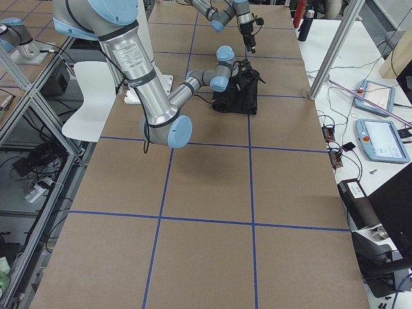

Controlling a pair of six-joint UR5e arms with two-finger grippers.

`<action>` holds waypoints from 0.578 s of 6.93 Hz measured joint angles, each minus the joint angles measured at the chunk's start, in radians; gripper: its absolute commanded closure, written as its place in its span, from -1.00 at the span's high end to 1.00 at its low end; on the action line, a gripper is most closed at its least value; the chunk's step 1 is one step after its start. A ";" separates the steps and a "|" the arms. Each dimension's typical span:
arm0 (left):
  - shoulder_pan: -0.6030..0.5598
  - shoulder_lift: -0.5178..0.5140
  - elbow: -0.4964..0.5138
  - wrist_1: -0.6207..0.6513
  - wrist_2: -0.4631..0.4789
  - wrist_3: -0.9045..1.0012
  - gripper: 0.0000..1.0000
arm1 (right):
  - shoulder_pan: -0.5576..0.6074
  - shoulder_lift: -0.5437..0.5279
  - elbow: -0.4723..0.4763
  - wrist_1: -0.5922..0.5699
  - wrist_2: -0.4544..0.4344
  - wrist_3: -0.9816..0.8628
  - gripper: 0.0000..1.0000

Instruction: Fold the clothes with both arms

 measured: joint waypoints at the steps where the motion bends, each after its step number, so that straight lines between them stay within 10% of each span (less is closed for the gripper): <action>1: 0.000 -0.001 0.000 0.000 0.001 0.000 1.00 | 0.024 0.000 -0.033 -0.015 -0.007 -0.024 -1.00; 2: 0.000 -0.002 0.000 0.000 0.001 0.000 1.00 | 0.039 0.002 -0.070 -0.019 -0.018 -0.031 -0.33; 3: 0.000 -0.003 -0.001 0.000 0.002 -0.001 1.00 | 0.045 0.006 -0.098 -0.021 -0.032 -0.030 0.98; 4: 0.000 -0.003 -0.001 0.000 0.002 0.000 1.00 | 0.047 0.009 -0.114 -0.021 -0.040 -0.025 1.00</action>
